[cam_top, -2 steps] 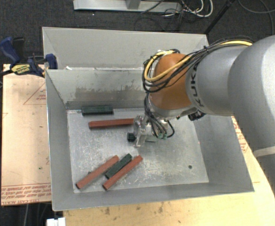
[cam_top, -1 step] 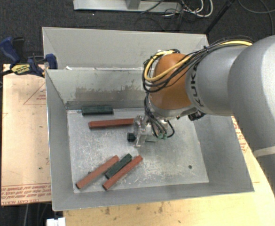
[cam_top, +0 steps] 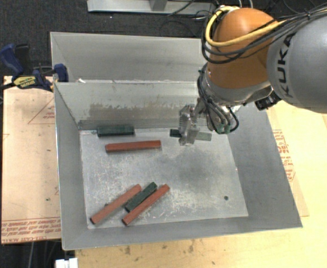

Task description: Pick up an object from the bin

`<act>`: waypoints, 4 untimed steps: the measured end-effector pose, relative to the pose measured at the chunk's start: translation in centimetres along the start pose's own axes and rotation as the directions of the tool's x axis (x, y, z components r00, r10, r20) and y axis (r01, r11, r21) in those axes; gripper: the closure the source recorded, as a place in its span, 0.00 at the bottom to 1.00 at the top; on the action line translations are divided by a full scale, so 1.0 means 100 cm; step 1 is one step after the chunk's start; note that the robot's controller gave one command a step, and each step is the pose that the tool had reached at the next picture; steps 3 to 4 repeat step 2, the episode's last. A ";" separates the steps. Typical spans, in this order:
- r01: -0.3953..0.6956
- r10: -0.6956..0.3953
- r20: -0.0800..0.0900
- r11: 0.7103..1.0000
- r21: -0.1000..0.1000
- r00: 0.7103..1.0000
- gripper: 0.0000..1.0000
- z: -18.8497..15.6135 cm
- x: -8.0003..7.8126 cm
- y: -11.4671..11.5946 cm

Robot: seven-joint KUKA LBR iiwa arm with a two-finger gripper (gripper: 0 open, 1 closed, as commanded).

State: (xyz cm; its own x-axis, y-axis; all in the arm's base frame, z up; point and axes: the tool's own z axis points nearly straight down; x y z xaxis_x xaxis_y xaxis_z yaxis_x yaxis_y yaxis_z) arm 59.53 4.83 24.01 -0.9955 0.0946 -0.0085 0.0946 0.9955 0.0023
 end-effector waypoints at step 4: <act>0.011 -0.011 -0.002 1.000 0.000 1.000 1.00 0.006 0.003 -0.001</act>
Offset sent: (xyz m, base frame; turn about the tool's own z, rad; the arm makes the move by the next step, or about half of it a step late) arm -0.0326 -0.0199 -0.0423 -0.0987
